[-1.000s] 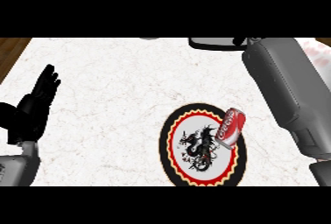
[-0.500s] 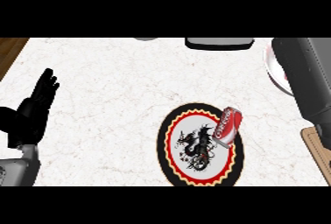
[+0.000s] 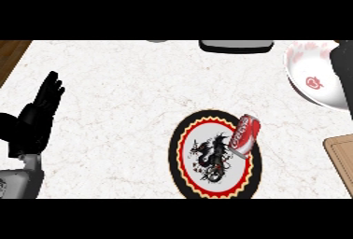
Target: Pick the bell pepper from the plate and place it in the bowl
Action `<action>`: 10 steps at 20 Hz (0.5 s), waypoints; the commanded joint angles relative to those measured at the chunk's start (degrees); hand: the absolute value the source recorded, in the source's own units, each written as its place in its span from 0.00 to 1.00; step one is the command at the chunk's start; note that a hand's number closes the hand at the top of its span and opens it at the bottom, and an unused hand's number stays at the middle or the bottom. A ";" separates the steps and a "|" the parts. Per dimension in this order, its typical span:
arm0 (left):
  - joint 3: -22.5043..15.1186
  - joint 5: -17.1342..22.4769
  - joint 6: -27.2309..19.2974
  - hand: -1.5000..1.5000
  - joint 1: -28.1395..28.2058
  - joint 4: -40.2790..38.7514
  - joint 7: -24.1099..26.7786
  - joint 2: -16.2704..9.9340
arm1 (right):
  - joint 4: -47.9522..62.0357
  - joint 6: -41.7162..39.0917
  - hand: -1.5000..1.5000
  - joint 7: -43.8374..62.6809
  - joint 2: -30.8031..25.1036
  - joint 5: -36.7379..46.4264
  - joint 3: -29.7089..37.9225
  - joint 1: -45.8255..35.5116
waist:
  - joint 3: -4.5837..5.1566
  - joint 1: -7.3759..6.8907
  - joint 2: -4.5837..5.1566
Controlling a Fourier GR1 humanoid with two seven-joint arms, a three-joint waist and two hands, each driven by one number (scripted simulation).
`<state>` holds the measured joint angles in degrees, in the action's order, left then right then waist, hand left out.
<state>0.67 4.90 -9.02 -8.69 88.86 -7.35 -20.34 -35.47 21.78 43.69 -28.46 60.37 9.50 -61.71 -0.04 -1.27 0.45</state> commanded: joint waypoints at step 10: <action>0.46 -0.90 1.44 0.50 -1.79 -1.96 1.14 0.77 | 20.28 -3.13 1.00 -6.47 -8.67 -3.14 6.26 1.73 | 0.02 -1.34 0.94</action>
<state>1.24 4.20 -7.98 -9.76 87.92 -7.02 -19.74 -21.50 24.97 32.57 -34.77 56.73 15.16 -59.13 -0.05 -2.02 0.93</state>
